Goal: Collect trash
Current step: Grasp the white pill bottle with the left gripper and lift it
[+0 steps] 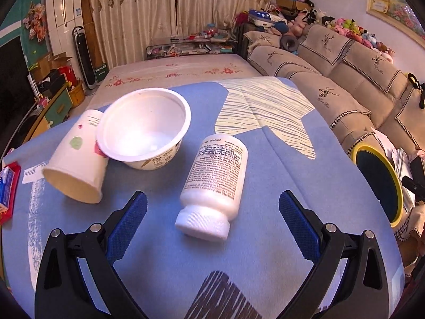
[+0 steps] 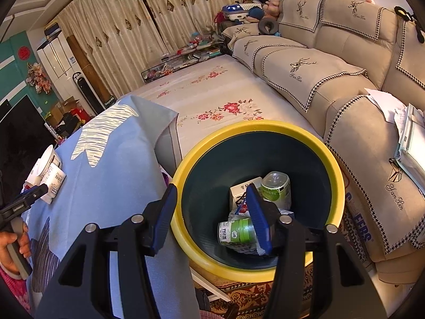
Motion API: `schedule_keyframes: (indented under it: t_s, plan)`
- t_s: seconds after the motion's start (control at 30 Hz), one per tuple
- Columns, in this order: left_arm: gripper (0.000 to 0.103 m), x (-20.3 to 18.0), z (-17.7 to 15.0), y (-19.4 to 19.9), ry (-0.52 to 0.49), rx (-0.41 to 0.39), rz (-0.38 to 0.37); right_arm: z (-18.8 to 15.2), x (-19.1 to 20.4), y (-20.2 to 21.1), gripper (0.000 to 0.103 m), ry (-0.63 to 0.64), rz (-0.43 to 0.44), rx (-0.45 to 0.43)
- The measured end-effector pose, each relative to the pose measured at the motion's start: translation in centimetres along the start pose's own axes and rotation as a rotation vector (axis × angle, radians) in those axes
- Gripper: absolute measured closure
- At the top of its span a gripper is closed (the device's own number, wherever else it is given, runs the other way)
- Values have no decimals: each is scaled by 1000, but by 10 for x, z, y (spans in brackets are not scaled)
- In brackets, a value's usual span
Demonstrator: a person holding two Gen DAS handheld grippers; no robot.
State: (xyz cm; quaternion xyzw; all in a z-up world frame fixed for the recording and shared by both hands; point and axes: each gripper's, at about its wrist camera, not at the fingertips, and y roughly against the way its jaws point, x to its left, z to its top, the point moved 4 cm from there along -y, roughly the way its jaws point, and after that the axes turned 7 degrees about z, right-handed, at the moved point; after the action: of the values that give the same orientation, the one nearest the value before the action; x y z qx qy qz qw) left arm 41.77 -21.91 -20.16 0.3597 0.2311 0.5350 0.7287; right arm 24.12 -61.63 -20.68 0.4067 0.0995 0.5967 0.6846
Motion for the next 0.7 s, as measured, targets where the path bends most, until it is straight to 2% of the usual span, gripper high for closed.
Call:
schedule_keyframes:
  t_s: [0.1, 0.27, 0.37, 0.43, 0.47, 0.53, 0.7]
  plan:
    - [10, -4, 2, -13, -2, 22, 11, 0, 0, -1, 52, -2, 4, 2]
    - [12, -8, 8, -27, -5, 32, 22, -2, -2, -3, 52, -5, 8, 9]
    - [21, -11, 9, -35, -4, 44, 21, -3, -3, -4, 52, -9, 10, 11]
    - [31, -11, 8, -41, 2, 55, 17, -3, -3, -4, 52, -12, 11, 10]
    - [32, -12, 9, -42, 4, 50, 24, -3, -4, -4, 52, -13, 11, 9]
    - [47, -12, 9, -39, -2, 40, 32, -4, -5, -3, 52, -14, 10, 8]
    - [51, -19, 7, -27, -9, 17, 37, -7, -5, 2, 52, -20, 17, 1]
